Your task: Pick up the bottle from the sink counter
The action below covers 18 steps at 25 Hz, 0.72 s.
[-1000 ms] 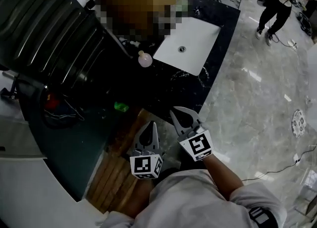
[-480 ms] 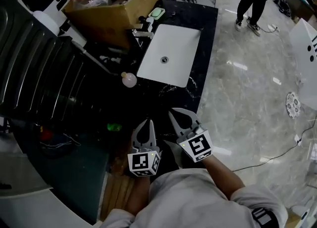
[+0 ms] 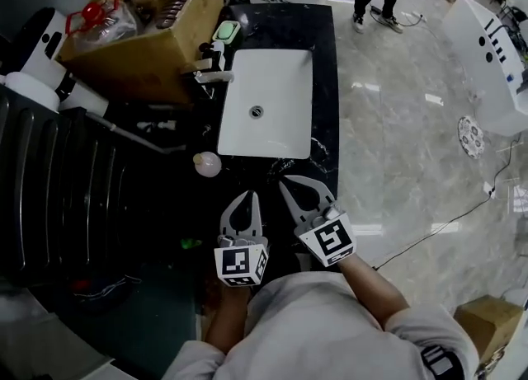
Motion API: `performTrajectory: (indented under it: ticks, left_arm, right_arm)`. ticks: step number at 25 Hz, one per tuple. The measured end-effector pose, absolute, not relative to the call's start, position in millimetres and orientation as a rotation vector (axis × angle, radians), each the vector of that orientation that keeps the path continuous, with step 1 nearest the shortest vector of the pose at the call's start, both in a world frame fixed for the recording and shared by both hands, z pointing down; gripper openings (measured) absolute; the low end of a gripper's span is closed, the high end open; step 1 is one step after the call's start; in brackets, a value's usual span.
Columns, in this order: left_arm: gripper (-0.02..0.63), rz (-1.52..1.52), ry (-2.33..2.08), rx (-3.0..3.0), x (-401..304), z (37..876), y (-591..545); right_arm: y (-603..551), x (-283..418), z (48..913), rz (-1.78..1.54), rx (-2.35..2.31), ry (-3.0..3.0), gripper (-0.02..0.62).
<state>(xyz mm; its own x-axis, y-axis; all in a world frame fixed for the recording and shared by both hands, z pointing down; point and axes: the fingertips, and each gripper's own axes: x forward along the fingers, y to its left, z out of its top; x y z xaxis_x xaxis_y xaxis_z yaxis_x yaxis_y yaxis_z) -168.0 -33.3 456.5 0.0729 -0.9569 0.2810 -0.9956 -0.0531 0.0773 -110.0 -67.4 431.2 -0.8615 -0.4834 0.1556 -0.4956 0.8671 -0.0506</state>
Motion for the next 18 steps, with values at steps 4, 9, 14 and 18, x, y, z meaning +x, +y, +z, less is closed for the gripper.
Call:
performTrajectory:
  ticks: [4,9,14,18]
  left_arm:
    - [0.014,0.265,-1.921,2.147,-195.1,470.7,-41.9]
    - [0.014,0.285,-1.861,2.175,-222.3,492.2,-48.0]
    - [0.014,0.297,-1.836,2.200,-240.4,503.4,-53.3]
    - [0.014,0.287,-1.843,2.199,-255.9,505.8,-58.1]
  right_arm:
    - [-72.1,-125.2,440.3,0.216,0.862,-2.853,0.009]
    - [-69.4,-140.7,446.3,0.097,0.878,-2.821,0.009]
    - [-70.3,-145.6,459.6,0.146,0.957,-2.756,0.009]
    - [-66.9,-148.8,470.5,0.157,0.976,-2.714,0.009]
